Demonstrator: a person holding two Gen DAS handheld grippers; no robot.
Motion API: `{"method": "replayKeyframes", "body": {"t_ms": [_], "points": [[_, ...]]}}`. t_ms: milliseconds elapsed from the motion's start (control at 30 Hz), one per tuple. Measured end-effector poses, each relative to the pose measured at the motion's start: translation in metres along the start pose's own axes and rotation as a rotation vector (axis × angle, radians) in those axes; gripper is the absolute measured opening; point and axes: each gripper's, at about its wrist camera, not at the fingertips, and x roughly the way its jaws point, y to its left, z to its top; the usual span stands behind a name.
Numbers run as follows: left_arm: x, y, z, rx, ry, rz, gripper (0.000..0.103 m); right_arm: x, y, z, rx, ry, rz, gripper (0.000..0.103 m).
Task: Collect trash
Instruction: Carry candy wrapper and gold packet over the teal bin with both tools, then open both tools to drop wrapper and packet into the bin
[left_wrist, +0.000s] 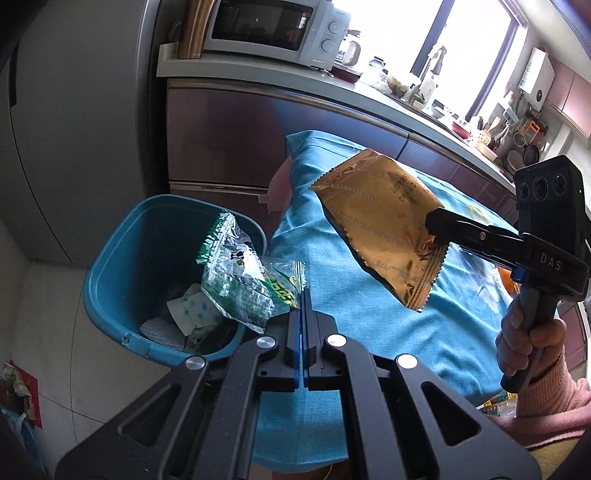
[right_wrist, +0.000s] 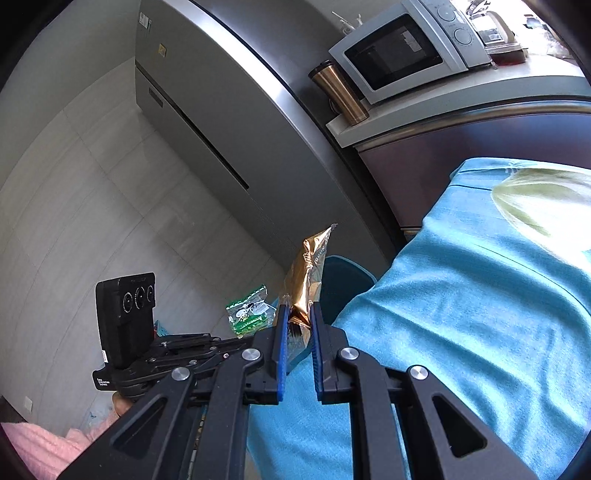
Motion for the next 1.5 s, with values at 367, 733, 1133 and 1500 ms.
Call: {"method": "replayKeyframes", "body": {"t_ms": [367,733,1133,1500], "points": [[0.008,0.031,0.000,-0.052,0.012,0.051,0.001,0.029,0.004,0.009,-0.006,0.041,-0.006,0.010],[0.036,0.059,-0.004,-0.106,0.056,0.082,0.001,0.067,0.011,0.013,-0.034,0.115,-0.057,0.010],[0.065,0.078,-0.004,-0.149,0.087,0.107,0.002,0.108,0.011,0.014,-0.046,0.190,-0.122,0.011],[0.083,0.087,0.000,-0.206,0.074,0.100,0.003,0.133,0.010,0.011,-0.047,0.240,-0.157,0.014]]}}
